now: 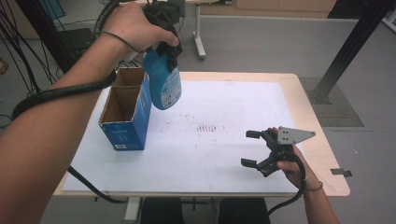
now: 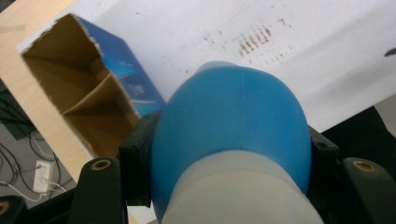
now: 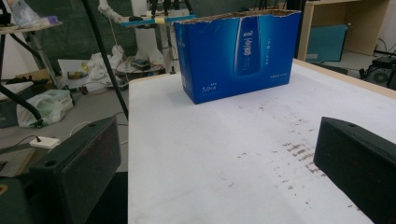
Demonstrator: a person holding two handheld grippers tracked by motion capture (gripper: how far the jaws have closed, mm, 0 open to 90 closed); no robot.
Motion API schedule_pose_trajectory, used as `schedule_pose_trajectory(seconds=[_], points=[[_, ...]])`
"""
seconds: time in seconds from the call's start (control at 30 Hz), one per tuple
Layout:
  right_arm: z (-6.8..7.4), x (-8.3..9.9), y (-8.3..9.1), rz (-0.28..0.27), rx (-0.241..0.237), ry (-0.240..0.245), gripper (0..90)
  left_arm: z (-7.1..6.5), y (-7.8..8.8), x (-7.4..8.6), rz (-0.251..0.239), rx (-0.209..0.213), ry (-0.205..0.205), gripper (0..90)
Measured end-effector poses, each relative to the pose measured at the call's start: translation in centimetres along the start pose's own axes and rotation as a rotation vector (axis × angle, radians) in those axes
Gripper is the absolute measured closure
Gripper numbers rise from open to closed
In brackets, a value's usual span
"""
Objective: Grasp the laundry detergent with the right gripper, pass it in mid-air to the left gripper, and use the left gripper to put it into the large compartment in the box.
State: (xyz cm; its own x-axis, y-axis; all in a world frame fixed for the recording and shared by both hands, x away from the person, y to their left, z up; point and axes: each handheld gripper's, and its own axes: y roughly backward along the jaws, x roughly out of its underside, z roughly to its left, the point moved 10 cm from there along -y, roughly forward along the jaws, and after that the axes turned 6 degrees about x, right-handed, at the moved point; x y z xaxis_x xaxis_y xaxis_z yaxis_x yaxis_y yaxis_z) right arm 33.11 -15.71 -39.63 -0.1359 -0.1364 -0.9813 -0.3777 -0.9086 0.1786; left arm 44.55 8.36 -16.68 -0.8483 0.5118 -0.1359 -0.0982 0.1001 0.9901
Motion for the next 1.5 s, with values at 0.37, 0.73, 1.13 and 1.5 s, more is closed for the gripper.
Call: schedule_pose_trajectory(seconds=[0.37,0.73,1.13,1.5], points=[[-0.2,0.0,0.0,-0.005,0.012,-0.003,0.7,5.2,2.2,0.0,-0.026,0.007,0.166,37.3],[0.0,0.0,-0.2,-0.009,0.012,0.0,0.7,10.5,3.3,1.1,-0.05,-0.023,0.36,37.3],[0.0,0.2,-0.5,-0.005,0.013,-0.006,0.8,14.4,3.4,2.5,-0.039,-0.101,0.509,37.3],[0.0,0.2,-0.6,-0.006,0.02,-0.008,0.7,14.8,2.8,2.4,-0.057,-0.09,0.521,37.3]])
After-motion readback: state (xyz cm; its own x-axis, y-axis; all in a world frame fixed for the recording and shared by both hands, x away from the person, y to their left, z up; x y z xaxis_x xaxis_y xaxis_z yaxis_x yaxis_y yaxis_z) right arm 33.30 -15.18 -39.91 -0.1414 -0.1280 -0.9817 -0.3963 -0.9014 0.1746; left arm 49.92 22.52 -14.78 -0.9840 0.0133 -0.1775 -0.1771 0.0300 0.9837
